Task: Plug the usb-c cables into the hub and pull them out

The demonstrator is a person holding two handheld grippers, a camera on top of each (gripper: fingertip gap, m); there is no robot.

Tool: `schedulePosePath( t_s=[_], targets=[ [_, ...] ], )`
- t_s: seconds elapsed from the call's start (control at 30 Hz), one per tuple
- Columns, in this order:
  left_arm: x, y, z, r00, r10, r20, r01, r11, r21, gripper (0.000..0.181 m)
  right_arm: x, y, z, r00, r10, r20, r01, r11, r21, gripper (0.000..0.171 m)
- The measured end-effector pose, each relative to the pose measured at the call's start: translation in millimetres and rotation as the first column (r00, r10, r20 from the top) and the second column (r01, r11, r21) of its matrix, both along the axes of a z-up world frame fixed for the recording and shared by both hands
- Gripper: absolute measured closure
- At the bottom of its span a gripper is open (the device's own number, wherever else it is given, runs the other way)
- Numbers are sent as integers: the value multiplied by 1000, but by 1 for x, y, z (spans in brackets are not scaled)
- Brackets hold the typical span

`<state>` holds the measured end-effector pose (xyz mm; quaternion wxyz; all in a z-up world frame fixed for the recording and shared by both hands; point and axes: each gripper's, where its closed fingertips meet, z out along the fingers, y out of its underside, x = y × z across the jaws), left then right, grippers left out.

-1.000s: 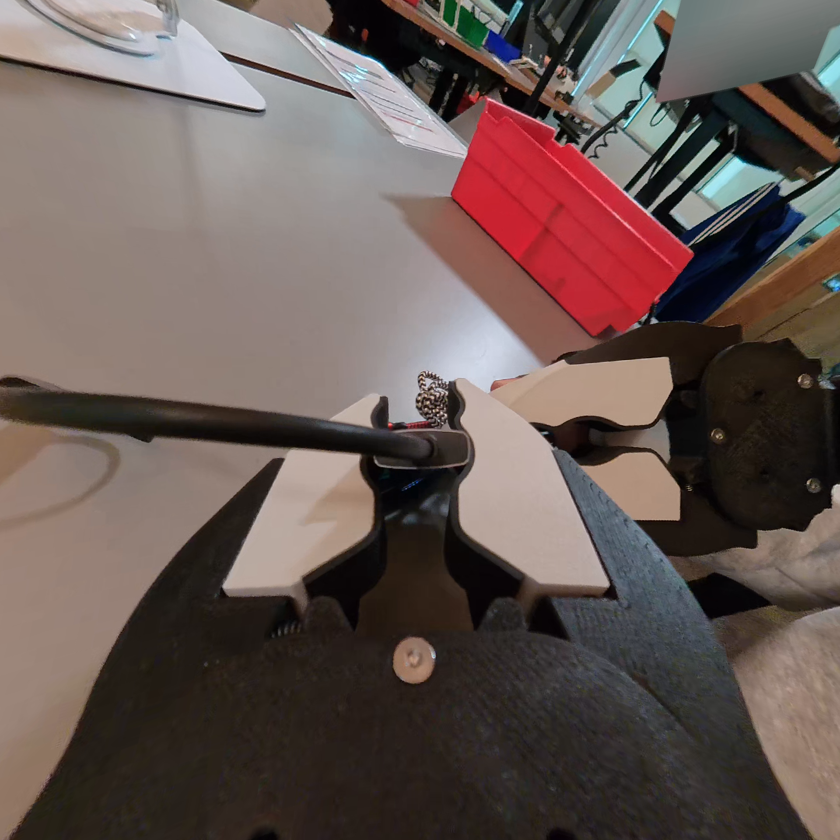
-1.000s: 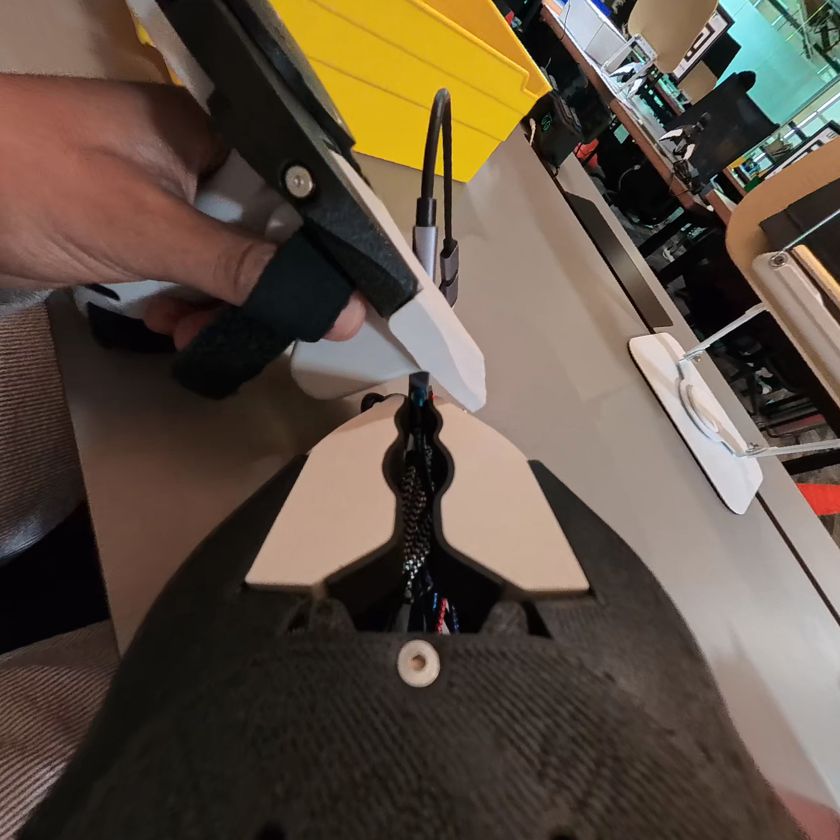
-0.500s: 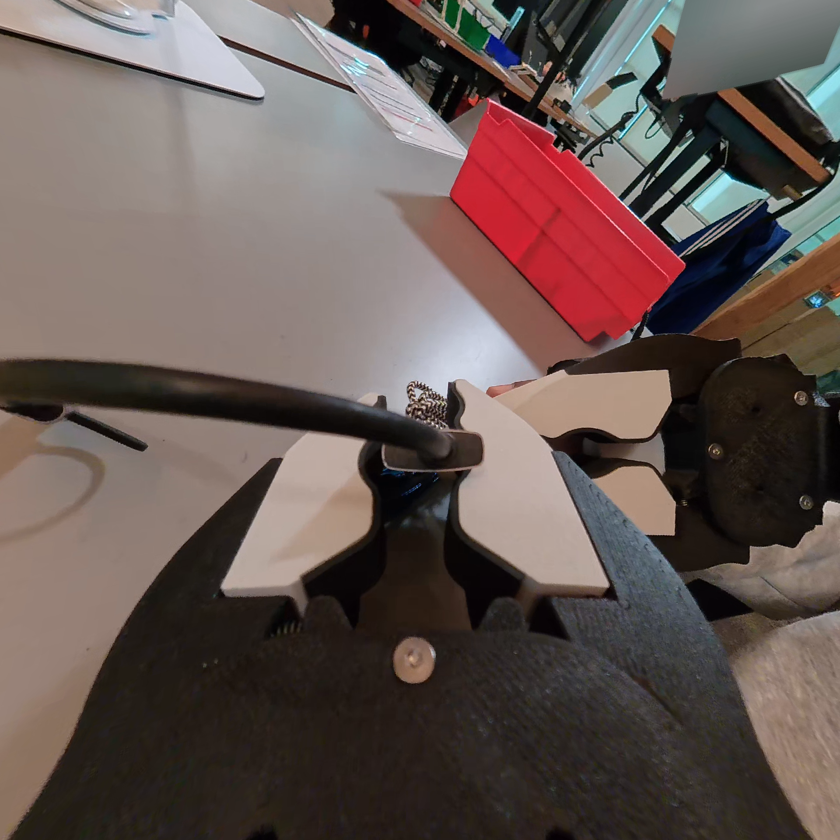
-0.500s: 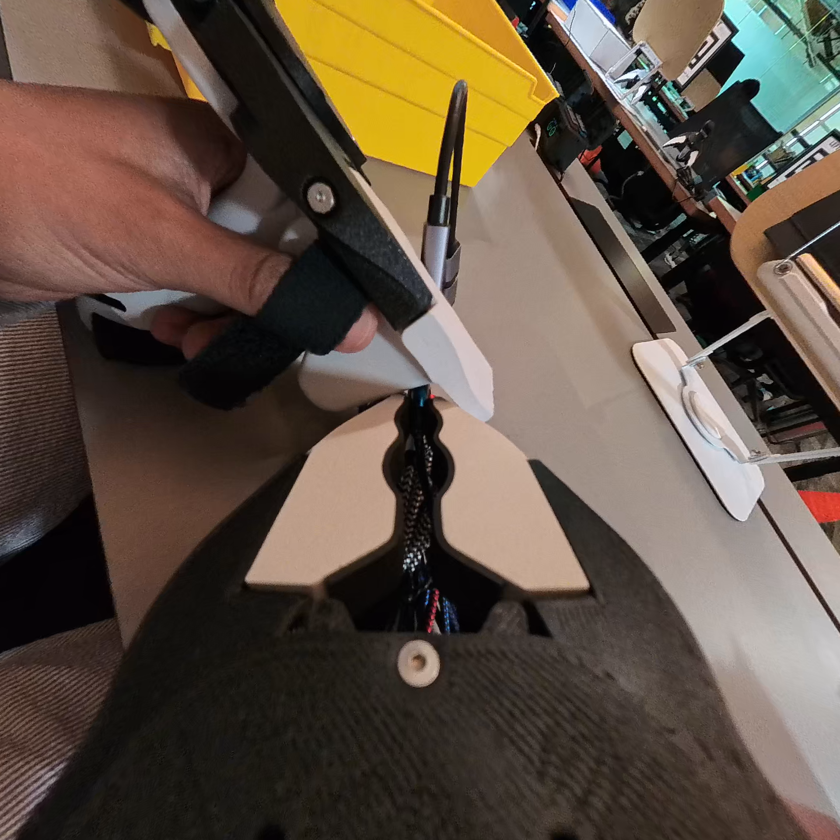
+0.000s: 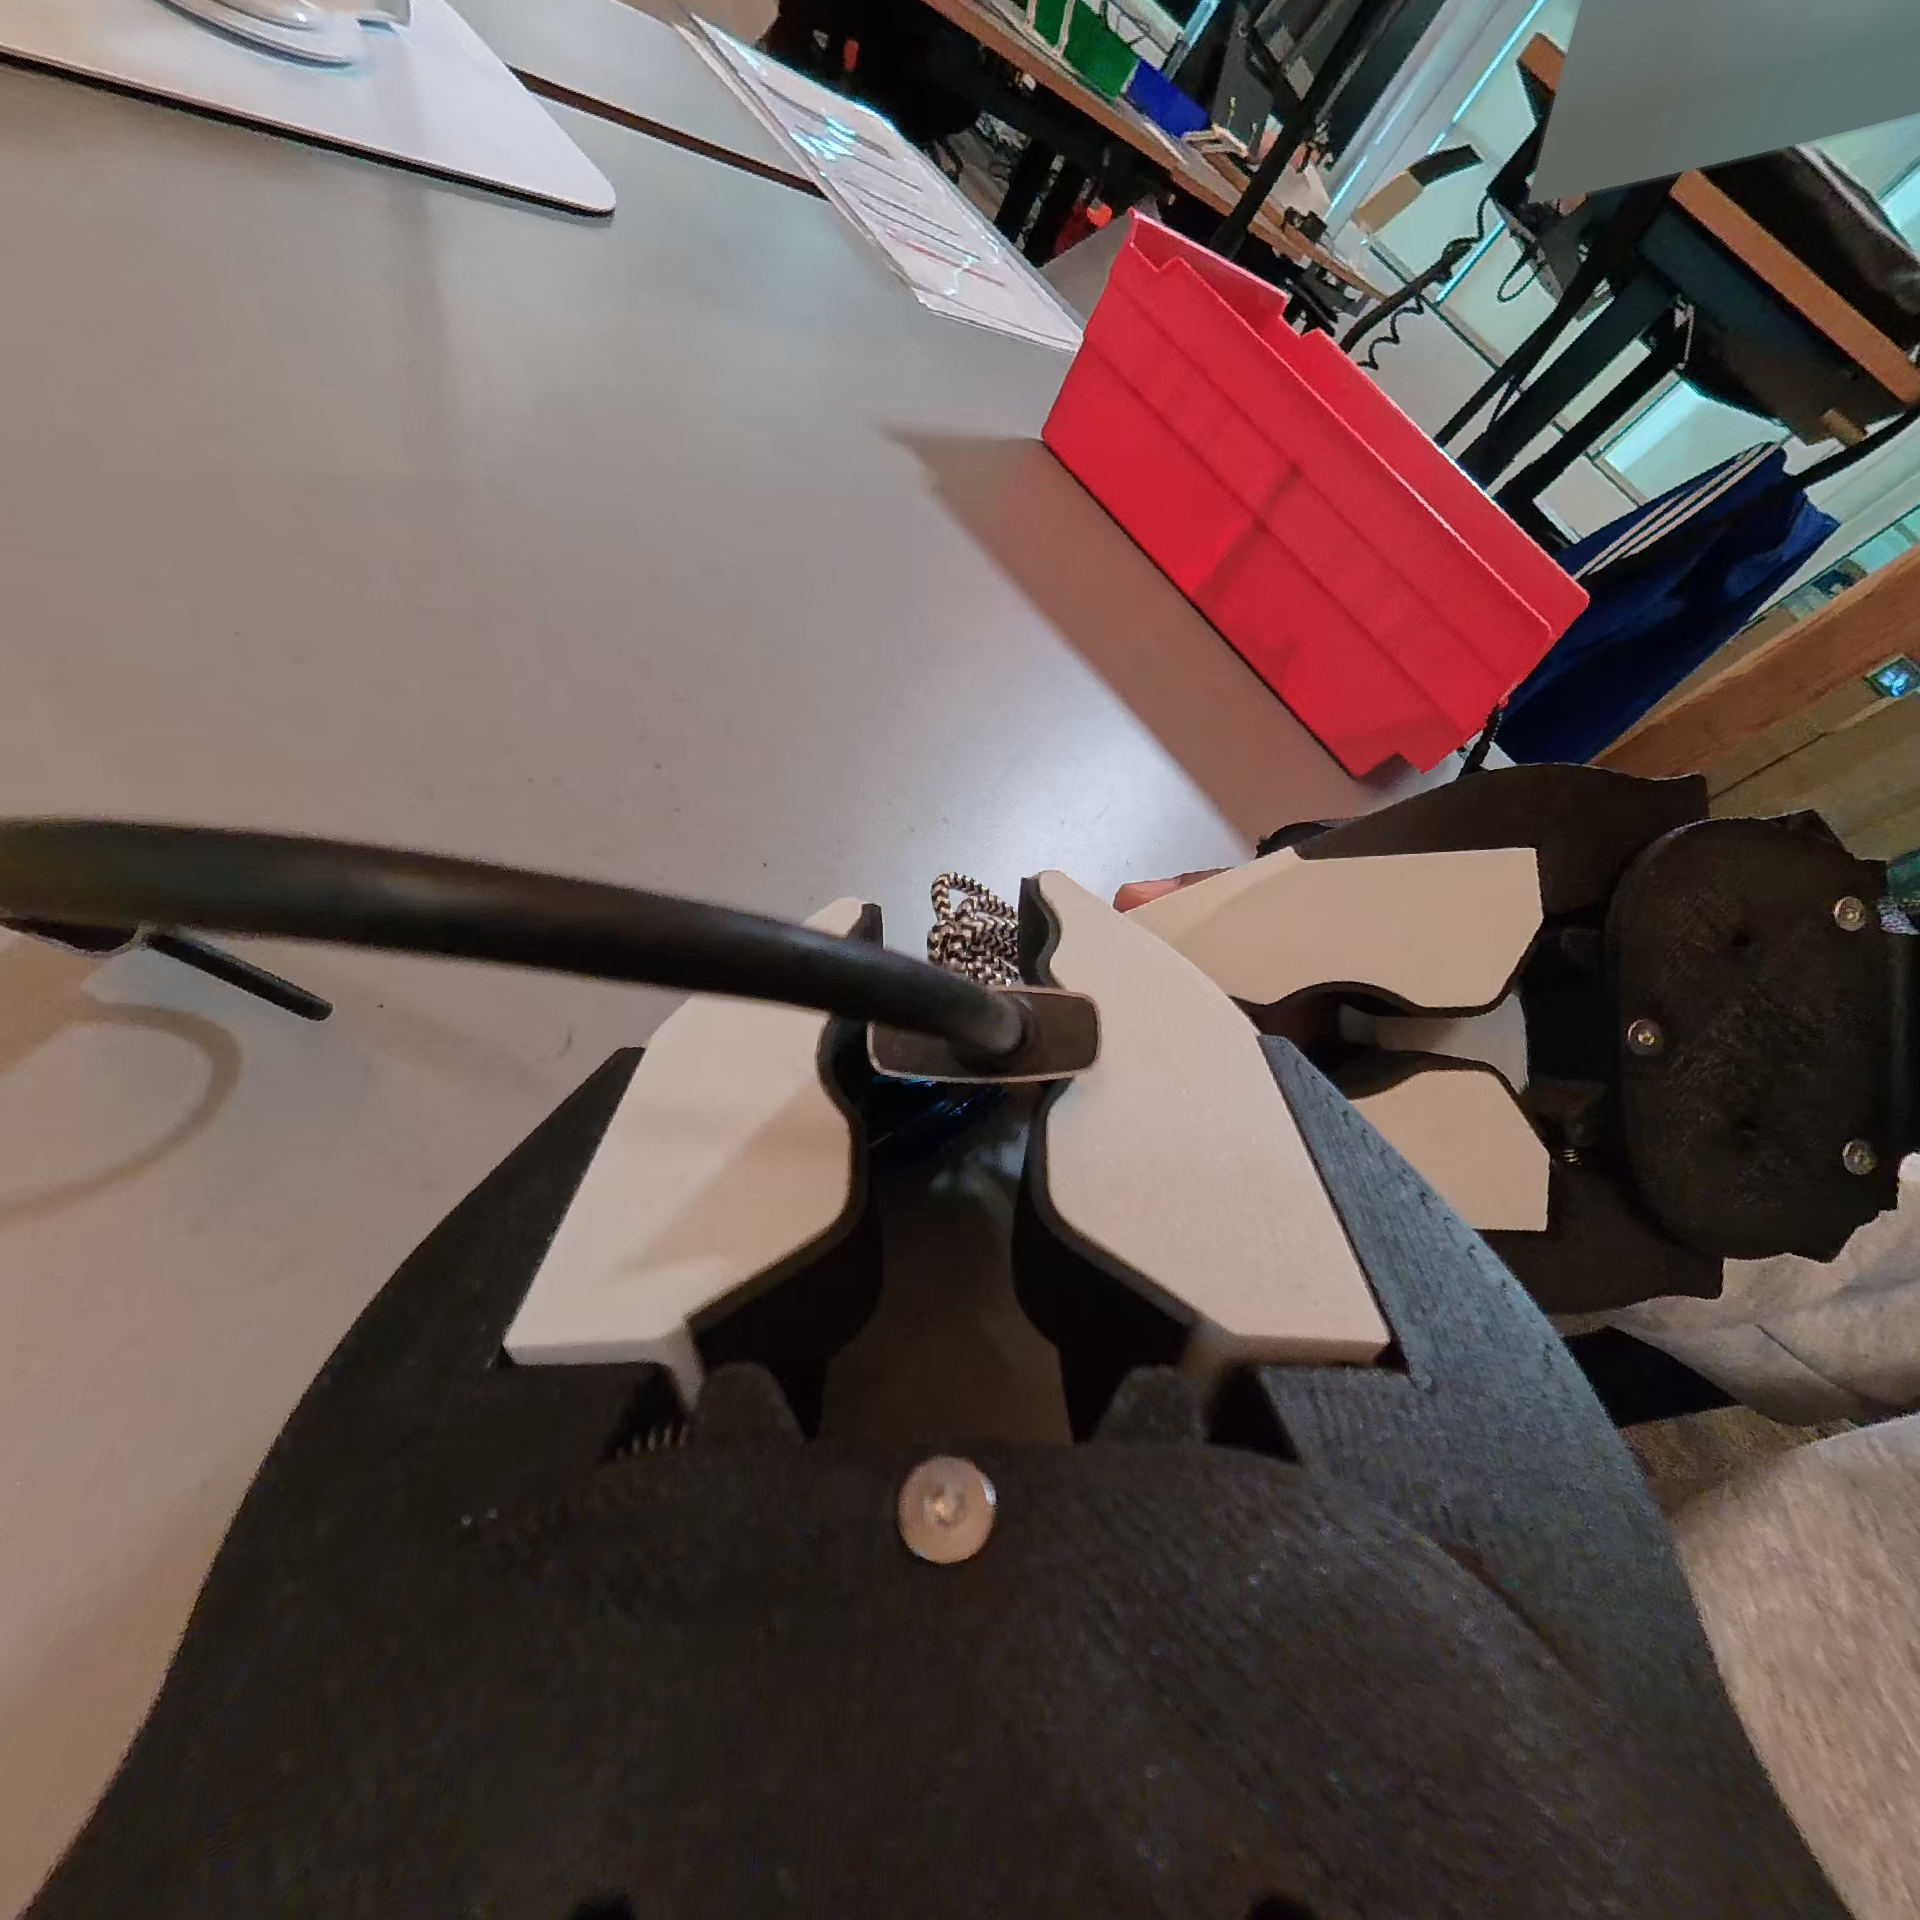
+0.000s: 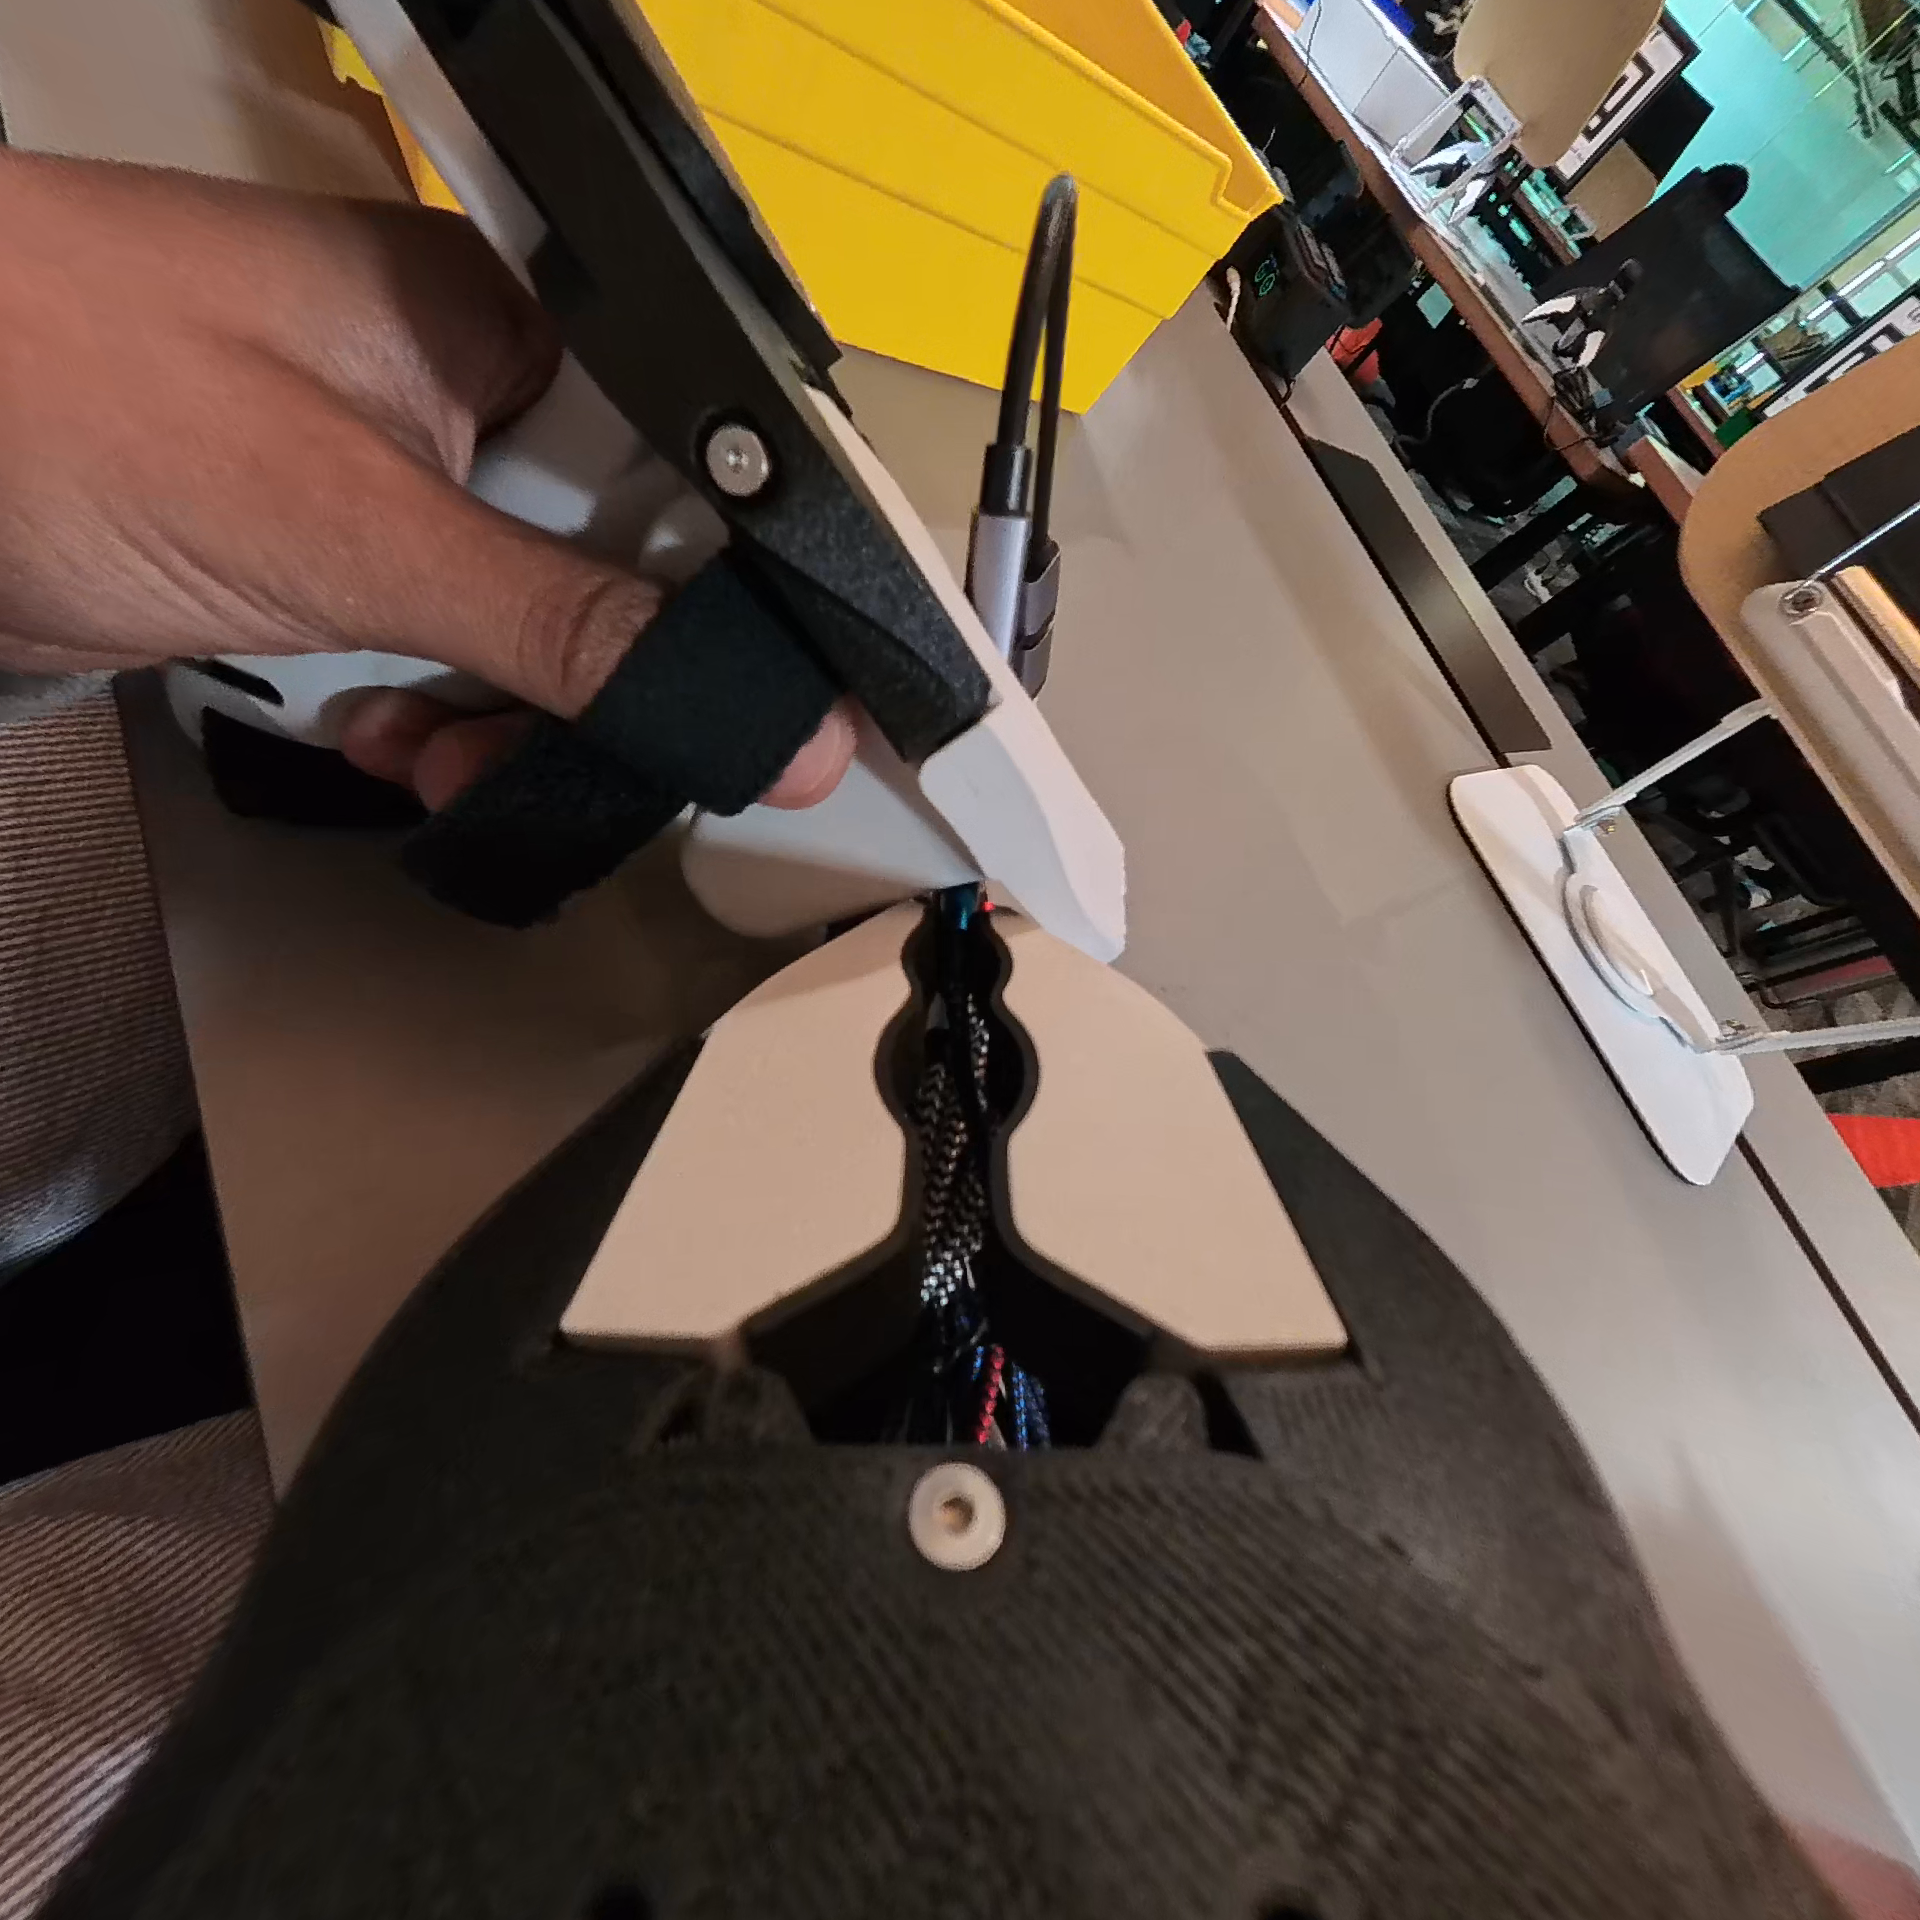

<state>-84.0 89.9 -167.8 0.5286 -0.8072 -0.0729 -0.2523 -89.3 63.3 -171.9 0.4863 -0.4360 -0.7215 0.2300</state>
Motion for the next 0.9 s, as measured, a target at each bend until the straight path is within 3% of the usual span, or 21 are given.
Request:
schedulePosePath(
  t_s=[0.9],
  targets=[
    [-1,0,1,998,-18,63,18,1000,12,156,3,0,1,999,48,2,-47,972,-230,164]
  ],
)
